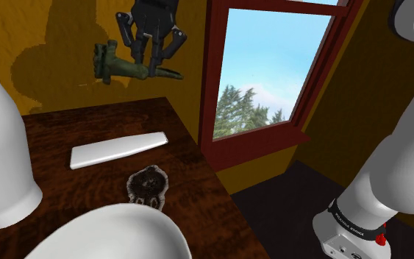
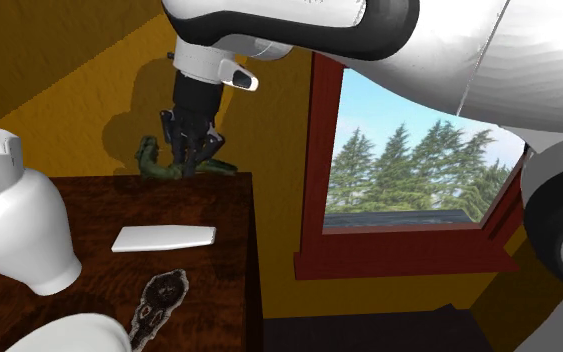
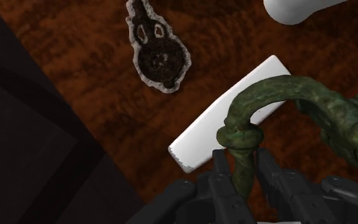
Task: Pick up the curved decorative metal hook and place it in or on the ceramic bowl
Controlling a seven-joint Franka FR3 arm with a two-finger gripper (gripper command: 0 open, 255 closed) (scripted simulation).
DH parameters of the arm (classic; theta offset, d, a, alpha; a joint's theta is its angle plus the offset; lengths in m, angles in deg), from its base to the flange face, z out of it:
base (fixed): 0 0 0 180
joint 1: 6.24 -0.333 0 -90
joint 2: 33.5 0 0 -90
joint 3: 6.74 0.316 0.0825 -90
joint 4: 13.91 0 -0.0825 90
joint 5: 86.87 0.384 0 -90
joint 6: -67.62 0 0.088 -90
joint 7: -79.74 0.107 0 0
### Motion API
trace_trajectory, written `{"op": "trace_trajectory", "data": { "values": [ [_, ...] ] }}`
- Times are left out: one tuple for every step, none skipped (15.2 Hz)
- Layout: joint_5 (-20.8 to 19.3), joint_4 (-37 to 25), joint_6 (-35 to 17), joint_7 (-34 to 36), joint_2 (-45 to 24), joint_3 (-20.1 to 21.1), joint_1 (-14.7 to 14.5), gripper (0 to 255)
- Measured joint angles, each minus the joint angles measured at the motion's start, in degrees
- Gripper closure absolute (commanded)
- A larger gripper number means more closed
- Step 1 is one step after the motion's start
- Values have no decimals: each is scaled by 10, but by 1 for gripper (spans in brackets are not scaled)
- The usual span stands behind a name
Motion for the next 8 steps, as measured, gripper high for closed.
{"op": "trace_trajectory", "data": {
  "values": [
    [3, 10, -5, 9, 10, 5, -5, 255],
    [9, 28, -13, 15, 23, 9, -9, 255],
    [12, 38, -19, 24, 32, 13, -14, 255],
    [13, 43, -24, 34, 38, 19, -20, 255],
    [14, 45, -25, 44, 42, 24, -25, 255],
    [14, 48, -29, 56, 46, 30, -31, 255],
    [14, 53, -36, 69, 49, 37, -38, 255],
    [18, 65, -42, 77, 59, 42, -43, 255]
  ]
}}
